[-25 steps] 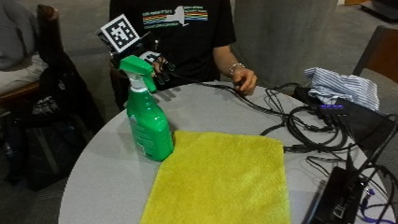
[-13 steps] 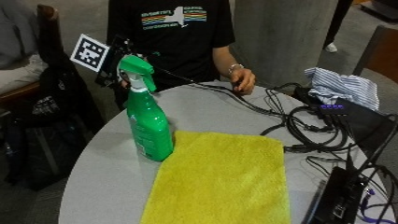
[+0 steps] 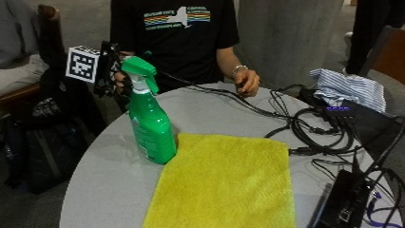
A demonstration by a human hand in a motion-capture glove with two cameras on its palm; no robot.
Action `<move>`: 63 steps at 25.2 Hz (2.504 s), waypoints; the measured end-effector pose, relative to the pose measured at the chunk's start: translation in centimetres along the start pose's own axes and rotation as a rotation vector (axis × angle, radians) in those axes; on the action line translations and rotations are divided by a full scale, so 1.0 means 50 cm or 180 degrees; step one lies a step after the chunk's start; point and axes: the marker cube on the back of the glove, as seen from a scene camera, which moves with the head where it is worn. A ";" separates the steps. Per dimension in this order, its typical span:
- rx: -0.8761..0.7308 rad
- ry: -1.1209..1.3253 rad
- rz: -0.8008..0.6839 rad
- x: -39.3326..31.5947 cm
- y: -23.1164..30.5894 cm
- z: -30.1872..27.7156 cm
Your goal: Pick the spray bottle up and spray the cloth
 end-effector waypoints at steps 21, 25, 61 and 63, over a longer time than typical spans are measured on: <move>0.0261 0.0239 0.0105 0.026 -0.196 0.051; 0.0221 0.0238 0.0201 0.036 -0.222 0.063; 0.1166 0.0170 -0.0108 0.049 -0.227 0.059; 0.1150 0.0161 -0.0059 0.051 -0.226 0.059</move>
